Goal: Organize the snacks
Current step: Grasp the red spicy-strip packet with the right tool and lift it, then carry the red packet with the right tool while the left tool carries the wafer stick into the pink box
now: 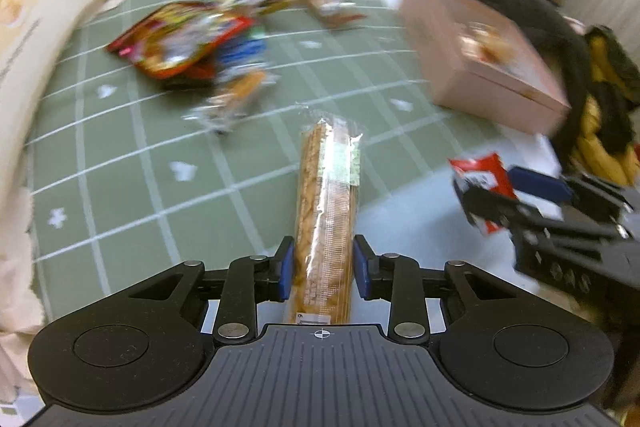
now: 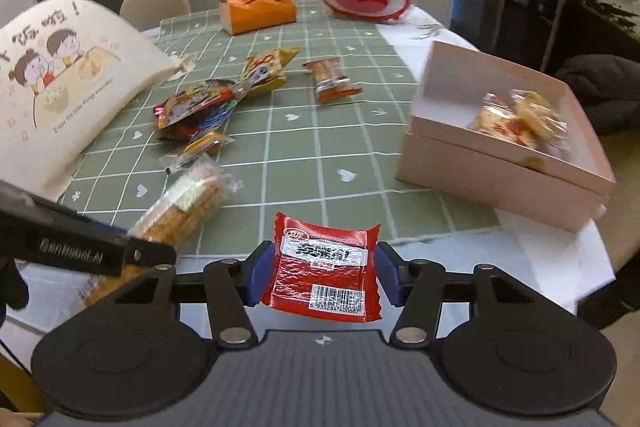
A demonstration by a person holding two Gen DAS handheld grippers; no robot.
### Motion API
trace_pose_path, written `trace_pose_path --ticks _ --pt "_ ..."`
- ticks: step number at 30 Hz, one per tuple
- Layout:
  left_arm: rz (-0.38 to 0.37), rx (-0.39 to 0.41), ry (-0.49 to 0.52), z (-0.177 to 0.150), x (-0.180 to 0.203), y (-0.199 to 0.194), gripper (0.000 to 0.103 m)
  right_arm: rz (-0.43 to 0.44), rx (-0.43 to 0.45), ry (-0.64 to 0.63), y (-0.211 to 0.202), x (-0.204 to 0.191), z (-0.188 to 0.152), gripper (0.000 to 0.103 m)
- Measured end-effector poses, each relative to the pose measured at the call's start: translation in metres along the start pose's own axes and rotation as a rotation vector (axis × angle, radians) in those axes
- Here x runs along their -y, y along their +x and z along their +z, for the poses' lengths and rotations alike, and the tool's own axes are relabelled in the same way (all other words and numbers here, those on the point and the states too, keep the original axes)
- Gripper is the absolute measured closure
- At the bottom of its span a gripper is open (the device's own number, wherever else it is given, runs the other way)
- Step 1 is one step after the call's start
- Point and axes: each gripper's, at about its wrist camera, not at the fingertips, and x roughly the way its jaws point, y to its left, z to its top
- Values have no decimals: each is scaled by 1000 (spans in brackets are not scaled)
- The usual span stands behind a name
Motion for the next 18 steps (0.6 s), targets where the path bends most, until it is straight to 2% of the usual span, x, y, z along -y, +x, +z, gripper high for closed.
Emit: trace_pose_path --ticks 4,7,10,13,15,18 --pt "-88 56 69 1 27 -23 69 -23 20 46 -21 20 -3 48" --pt "-160 155 95 24 44 -53 69 -20 72 129 -46 39 3 48" --pt "-228 315 133 63 62 -92 69 -29 198 171 -82 56 21 48" --pt "-277 487 141 109 80 -124 69 -75 363 181 -124 70 53 48" --pt "-298 559 140 144 97 -129 69 -105 457 195 -145 81 75 48" --pt "-281 593 124 180 116 -113 69 -174 546 204 -158 95 99 48"
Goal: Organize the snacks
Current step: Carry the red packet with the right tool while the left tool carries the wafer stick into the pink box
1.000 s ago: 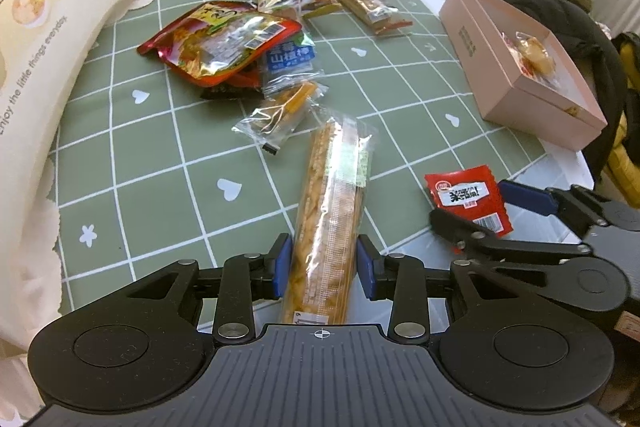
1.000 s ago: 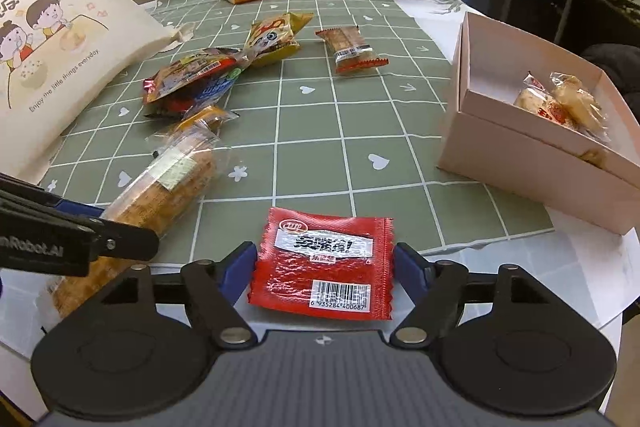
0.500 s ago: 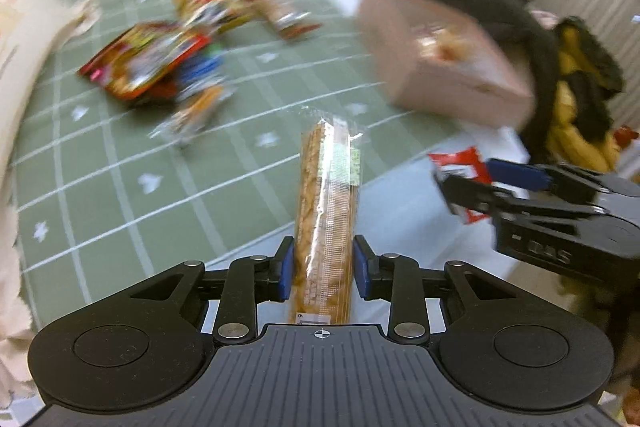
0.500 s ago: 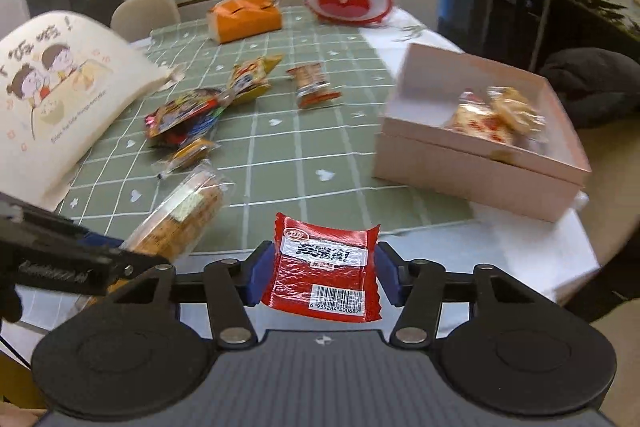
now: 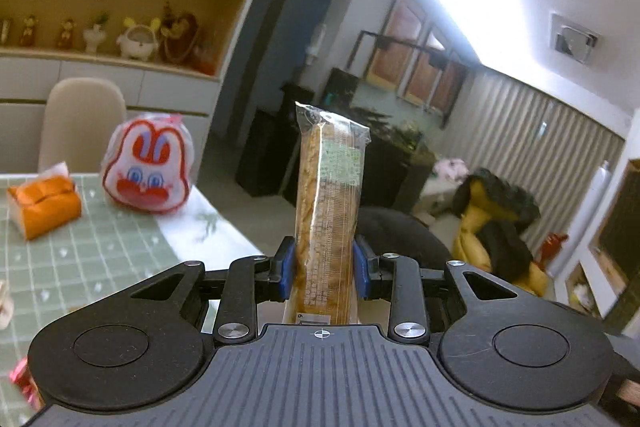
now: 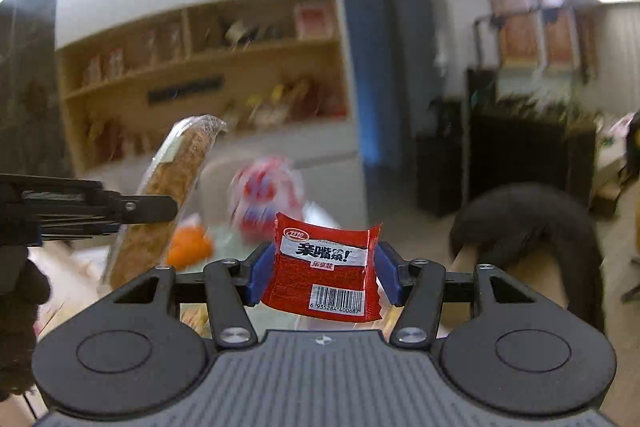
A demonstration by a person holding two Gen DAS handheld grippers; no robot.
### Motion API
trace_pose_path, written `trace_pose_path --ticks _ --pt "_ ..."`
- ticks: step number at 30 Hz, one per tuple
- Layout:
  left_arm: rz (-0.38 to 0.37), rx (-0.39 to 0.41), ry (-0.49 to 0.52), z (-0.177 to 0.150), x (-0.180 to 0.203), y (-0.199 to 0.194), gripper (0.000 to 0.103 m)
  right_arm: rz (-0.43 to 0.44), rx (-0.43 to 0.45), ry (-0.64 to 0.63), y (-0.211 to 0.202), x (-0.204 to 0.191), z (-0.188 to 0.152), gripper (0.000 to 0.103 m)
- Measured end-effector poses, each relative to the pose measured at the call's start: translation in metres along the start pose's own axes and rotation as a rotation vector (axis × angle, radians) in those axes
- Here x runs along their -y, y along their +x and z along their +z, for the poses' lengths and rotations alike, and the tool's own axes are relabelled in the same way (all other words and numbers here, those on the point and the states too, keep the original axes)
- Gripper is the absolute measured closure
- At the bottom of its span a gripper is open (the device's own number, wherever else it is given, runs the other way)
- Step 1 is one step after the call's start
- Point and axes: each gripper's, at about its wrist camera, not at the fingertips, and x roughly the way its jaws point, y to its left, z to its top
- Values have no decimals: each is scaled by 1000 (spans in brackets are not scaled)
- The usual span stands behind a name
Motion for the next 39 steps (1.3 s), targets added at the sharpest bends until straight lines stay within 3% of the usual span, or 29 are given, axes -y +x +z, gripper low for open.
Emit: trace_pose_path --ticks 5,11,15,17,22,25,29,32,39 --pt "-24 -106 -20 -8 2 88 69 -94 52 -5 12 18 12 48" --pt "39 -305 -23 -59 -6 195 68 -182 -64 15 43 55 -4 48" --pt "20 -449 -104 -98 -27 232 68 -219 -131 68 74 79 -22 48" --pt "21 -495 -171 -109 -44 237 75 -215 -175 114 91 90 -32 48" --pt "-8 -422 -250 -99 -70 209 75 -190 -290 143 130 94 -67 48" --pt "15 -382 -275 -92 -81 184 75 -143 -346 142 152 81 -84 48" --pt "90 -390 -259 -100 -97 134 75 -85 -396 98 180 60 -97 35" --pt "163 -417 -261 -122 -111 93 75 -86 -427 59 182 44 -110 35" --pt "335 -465 -477 -175 -160 12 75 -44 -407 26 154 5 -129 31"
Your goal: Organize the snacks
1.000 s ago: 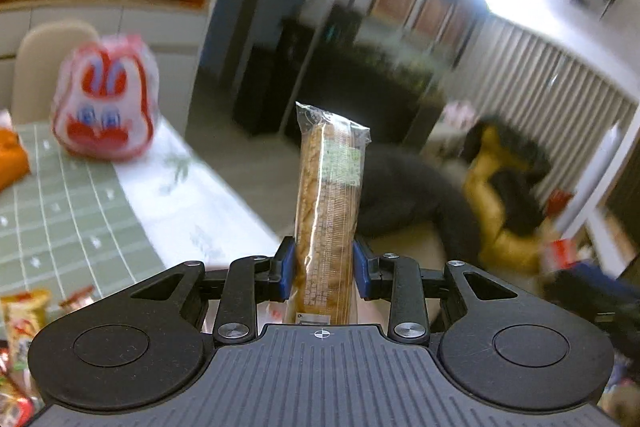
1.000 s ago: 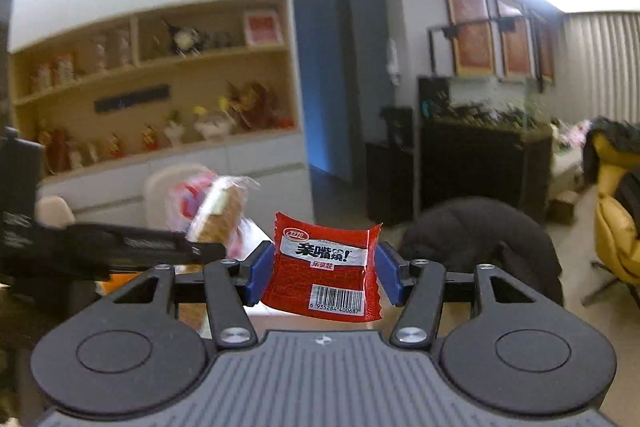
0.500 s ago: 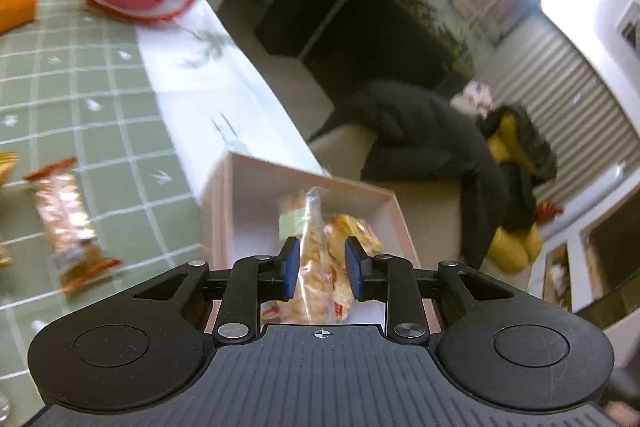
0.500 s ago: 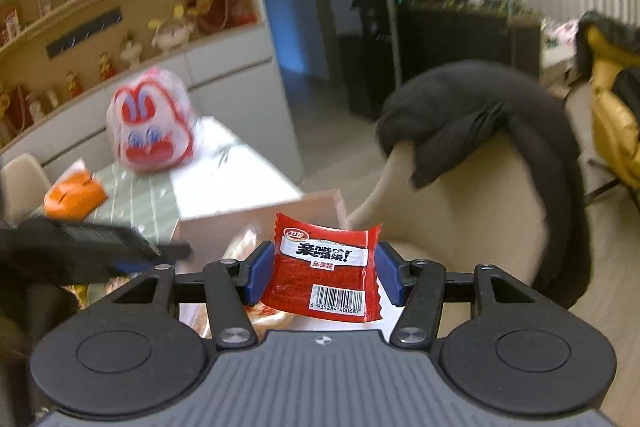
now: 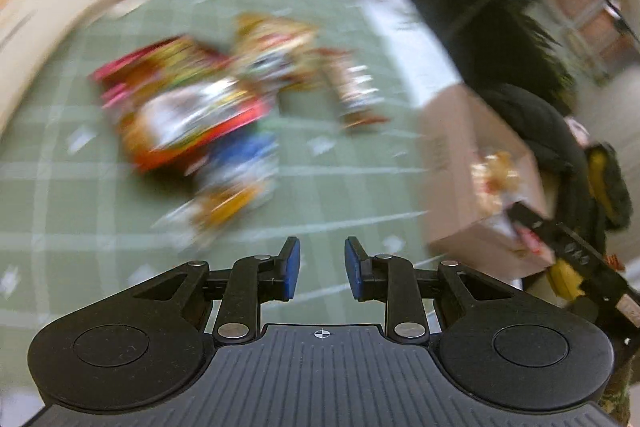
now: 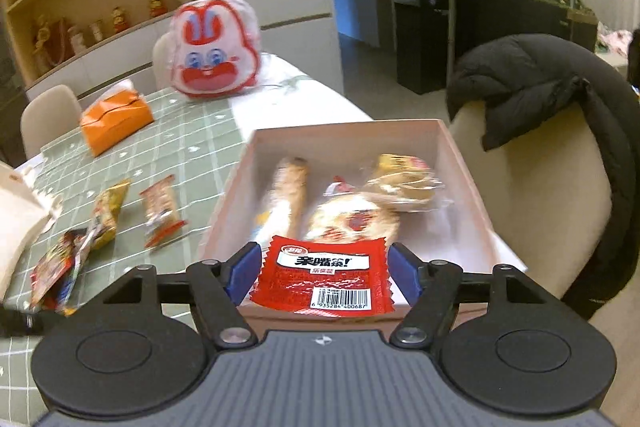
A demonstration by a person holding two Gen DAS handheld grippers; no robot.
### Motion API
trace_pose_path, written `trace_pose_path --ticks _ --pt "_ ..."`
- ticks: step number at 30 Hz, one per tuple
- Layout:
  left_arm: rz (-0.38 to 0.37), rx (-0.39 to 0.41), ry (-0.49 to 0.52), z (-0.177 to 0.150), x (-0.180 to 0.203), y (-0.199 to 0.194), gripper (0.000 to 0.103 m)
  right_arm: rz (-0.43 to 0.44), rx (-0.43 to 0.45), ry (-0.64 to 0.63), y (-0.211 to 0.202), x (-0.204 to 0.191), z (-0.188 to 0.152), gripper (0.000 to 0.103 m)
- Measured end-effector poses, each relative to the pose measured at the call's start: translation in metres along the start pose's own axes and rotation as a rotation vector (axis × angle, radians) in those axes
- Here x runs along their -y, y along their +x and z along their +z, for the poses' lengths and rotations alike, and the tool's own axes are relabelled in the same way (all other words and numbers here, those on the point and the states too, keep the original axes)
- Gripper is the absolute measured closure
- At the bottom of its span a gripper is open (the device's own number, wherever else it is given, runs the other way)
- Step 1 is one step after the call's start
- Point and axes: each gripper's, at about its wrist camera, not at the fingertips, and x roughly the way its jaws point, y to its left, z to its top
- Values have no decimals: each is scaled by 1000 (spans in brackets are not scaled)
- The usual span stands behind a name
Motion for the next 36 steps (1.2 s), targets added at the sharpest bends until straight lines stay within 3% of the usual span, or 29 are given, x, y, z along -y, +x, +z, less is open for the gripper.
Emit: trace_pose_path --ticks 2,5,7,11,17,19,26,31,34,36 --pt "22 -8 -45 -5 -20 -10 75 0 28 -44 -2 -14 -5 29" --pt "27 22 -89 -10 -44 -33 75 -86 111 -90 4 -27 -6 29" --pt "34 35 -107 -10 -52 -41 75 -99 137 -108 7 -25 -1 29" --pt "49 36 -140 -12 -66 -49 75 -5 96 -63 -1 5 20 25" --pt "54 14 -150 -1 -81 -34 75 -41 37 20 8 17 56 25" --pt "48 17 -136 4 -83 -31 75 15 9 18 15 -2 65 25" --pt "63 22 -117 20 -88 -29 75 277 -120 -152 78 -137 75 25" --pt "38 44 -74 40 -85 -39 75 252 -151 -143 151 -192 94 25" --pt "35 93 -63 59 -88 -38 75 248 -195 -135 175 -202 98 25" --pt "30 107 -84 70 -92 -33 75 299 -210 -145 174 -207 94 30"
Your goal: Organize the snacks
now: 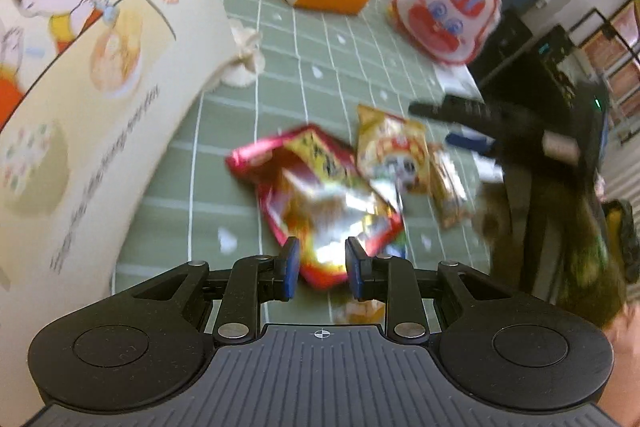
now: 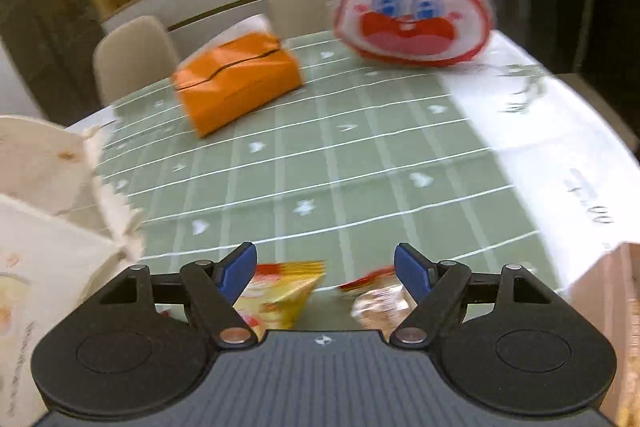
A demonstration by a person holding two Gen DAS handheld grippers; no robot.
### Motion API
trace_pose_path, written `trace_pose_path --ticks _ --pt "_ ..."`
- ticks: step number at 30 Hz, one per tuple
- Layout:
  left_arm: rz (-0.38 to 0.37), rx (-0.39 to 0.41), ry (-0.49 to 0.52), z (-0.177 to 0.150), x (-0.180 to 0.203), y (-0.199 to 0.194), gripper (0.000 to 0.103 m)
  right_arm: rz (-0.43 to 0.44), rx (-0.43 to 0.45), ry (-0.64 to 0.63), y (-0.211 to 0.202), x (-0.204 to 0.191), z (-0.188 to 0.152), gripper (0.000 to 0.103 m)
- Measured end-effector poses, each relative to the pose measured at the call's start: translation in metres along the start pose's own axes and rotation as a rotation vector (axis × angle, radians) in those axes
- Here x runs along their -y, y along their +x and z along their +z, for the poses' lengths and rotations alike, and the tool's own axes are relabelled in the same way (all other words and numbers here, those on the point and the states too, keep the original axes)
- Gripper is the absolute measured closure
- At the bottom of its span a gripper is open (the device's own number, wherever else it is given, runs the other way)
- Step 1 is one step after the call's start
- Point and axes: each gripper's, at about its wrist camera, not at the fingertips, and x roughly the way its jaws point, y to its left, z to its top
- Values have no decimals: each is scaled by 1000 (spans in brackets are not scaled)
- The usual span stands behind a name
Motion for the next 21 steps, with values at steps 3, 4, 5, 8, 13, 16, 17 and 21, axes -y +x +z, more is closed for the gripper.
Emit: trace_pose_path --ticks 3,4,5,8,13,16,17,21 --pt "-1 8 -41 12 -6 11 75 94 -75 -60 3 -11 -15 64" --pt "0 10 -47 15 -7 13 75 107 -104 -68 3 -14 -22 65" --pt "2 10 -50 17 -7 16 75 116 -114 -75 1 -16 -28 69" --pt "5 -8 -50 18 -6 22 75 145 -132 -78 -16 -16 -55 74" --pt "5 -55 26 8 7 26 75 243 -193 -49 -52 -6 -89 85" --pt "14 -89 96 -3 16 26 75 262 -197 -112 -75 -7 -99 84" --pt "18 -98 116 -7 19 26 75 251 -177 -138 -83 -8 -99 82" --pt "13 -120 160 -22 24 22 75 111 -24 -199 -102 -5 -81 36"
